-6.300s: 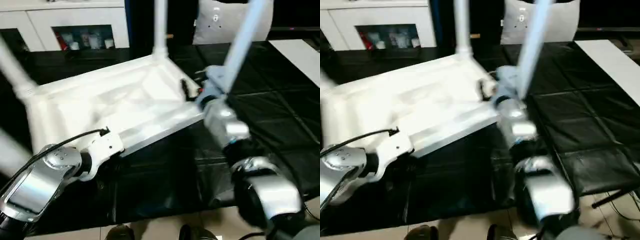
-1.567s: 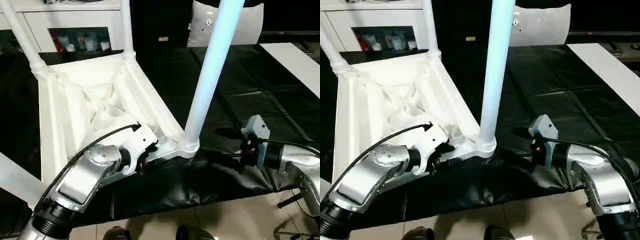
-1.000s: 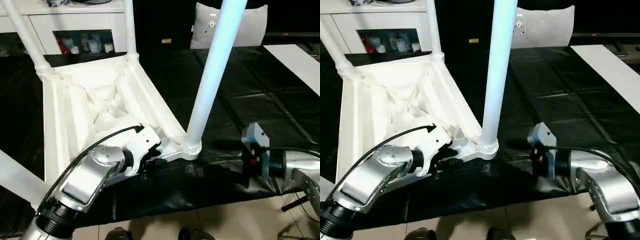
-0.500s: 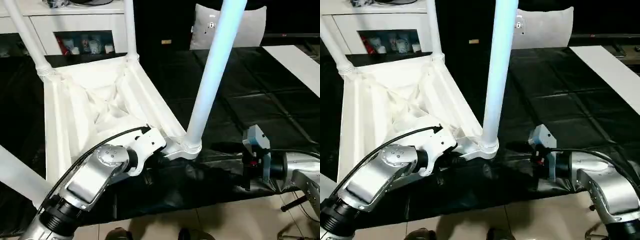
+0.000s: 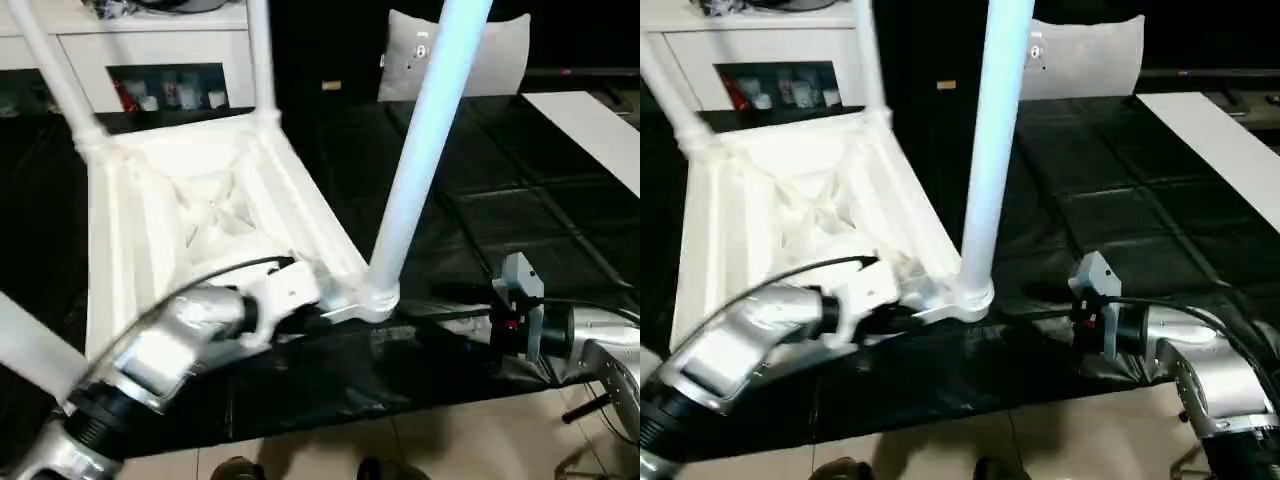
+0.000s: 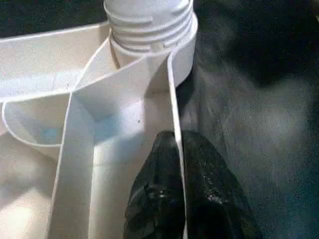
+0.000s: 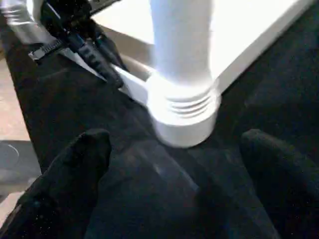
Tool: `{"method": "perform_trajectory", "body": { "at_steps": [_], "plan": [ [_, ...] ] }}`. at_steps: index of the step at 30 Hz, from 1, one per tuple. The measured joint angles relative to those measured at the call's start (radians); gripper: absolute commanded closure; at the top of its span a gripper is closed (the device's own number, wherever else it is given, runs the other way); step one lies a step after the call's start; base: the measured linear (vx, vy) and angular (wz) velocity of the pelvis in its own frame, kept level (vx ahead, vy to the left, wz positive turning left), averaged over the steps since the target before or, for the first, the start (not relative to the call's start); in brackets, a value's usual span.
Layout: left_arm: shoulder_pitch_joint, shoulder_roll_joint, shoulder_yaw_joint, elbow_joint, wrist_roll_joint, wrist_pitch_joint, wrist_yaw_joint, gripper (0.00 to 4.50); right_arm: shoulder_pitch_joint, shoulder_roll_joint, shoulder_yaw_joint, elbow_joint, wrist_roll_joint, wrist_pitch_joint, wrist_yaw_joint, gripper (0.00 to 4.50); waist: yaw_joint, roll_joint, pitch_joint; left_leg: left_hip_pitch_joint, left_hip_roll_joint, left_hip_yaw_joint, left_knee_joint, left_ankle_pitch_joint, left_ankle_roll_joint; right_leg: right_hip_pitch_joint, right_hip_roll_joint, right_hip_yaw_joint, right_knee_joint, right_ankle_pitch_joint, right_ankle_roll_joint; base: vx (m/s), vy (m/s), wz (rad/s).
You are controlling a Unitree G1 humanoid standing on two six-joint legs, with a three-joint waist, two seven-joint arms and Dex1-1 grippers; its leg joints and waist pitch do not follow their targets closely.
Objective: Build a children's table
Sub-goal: Rotate leg to tighten
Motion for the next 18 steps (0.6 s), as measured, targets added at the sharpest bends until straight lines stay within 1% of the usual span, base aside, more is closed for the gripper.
{"method": "perform_trajectory", "body": {
  "at_steps": [2,3,5,6,7,8,9,12,13,16,18],
  "plan": [
    [-0.022,0.014,0.006,0.057,-0.018,-0.048,-0.088,4.48,-0.03,0.016,0.0,0.017,-0.001,-0.035,0.002,0.0,0.007,0.0,0.0,0.0,0.0,0.001,0.0,0.0,0.0,0.002,-0.001,0.0,0.0,0.0,0.0,0.0,0.0,0.0],
    [-0.034,0.014,0.005,0.082,-0.02,-0.073,-0.13,4.48,-0.048,0.03,0.0,0.023,-0.004,-0.056,0.002,0.0,0.013,0.0,0.0,0.0,0.0,0.001,0.0,0.0,0.0,0.002,-0.002,0.001,0.0,0.0,0.0,0.0,0.0,0.0],
    [-0.052,0.011,-0.012,0.108,-0.02,-0.109,-0.169,4.48,-0.06,0.044,0.002,0.022,-0.004,-0.082,0.01,0.0,0.024,0.0,0.0,0.0,0.0,0.001,0.001,0.001,0.001,0.004,-0.003,0.003,-0.001,0.0,0.0,0.0,0.0,0.0],
    [-0.064,0.008,-0.025,0.127,-0.02,-0.137,-0.191,4.48,-0.061,0.044,0.006,0.019,0.002,-0.08,0.026,0.0,0.031,0.0,0.0,0.0,-0.001,0.001,0.002,0.002,0.003,0.005,-0.004,0.004,-0.001,0.0,0.0,0.0,0.0,0.0],
    [-0.075,0.007,-0.035,0.141,-0.02,-0.154,-0.204,4.48,-0.061,0.044,0.013,0.014,0.005,-0.077,0.039,0.0,0.032,0.0,0.0,0.0,-0.001,0.002,0.002,0.002,0.003,0.006,-0.003,0.006,-0.001,0.0,0.0,0.0,0.0,0.0],
    [-0.088,0.001,-0.043,0.166,-0.019,-0.179,-0.215,4.5,-0.061,0.043,0.022,0.006,0.012,-0.07,0.055,0.28,0.034,0.001,0.001,0.0,-0.002,0.002,0.002,0.002,0.003,0.007,-0.004,0.007,-0.001,0.0,0.0,0.0,0.0,0.0],
    [-0.102,-0.007,-0.046,0.194,-0.017,-0.203,-0.222,4.5,-0.062,0.043,0.037,-0.009,0.017,-0.064,0.074,0.28,0.034,0.001,0.001,0.001,-0.002,0.003,0.002,0.002,0.003,0.008,-0.004,0.008,-0.001,0.0,0.0,0.0,0.0,0.0],
    [-0.135,-0.031,-0.05,0.266,-0.004,-0.261,-0.229,4.5,-0.07,0.039,0.059,-0.021,0.034,-0.032,0.12,0.41,0.033,0.001,0.001,0.002,-0.002,0.003,0.001,0.002,0.003,0.009,-0.004,0.008,-0.001,0.0,0.0,0.0,0.0,0.0],
    [-0.146,-0.041,-0.048,0.292,0.002,-0.279,-0.231,4.5,-0.08,0.038,0.065,-0.019,0.041,-0.016,0.133,0.65,0.032,0.001,0.001,0.002,-0.002,0.003,0.001,0.002,0.003,0.009,-0.004,0.008,0.0,0.0,0.0,0.0,0.0,0.0],
    [-0.156,-0.05,-0.035,0.325,0.002,-0.288,-0.251,4.5,-0.125,0.032,0.078,0.017,0.039,-0.001,0.156,0.76,0.028,0.001,0.001,0.004,-0.001,0.003,0.0,0.002,0.003,0.009,-0.003,0.007,0.001,0.0,0.0,0.0,0.0,0.0],
    [-0.158,-0.051,-0.031,0.333,0.0,-0.291,-0.255,4.5,-0.16,0.044,0.087,0.046,0.034,-0.003,0.165,1.01,0.027,0.001,0.001,0.005,0.0,0.003,-0.001,0.002,0.003,0.008,-0.003,0.007,0.001,0.0,0.0,0.0,0.0,0.0]
  ]
}}
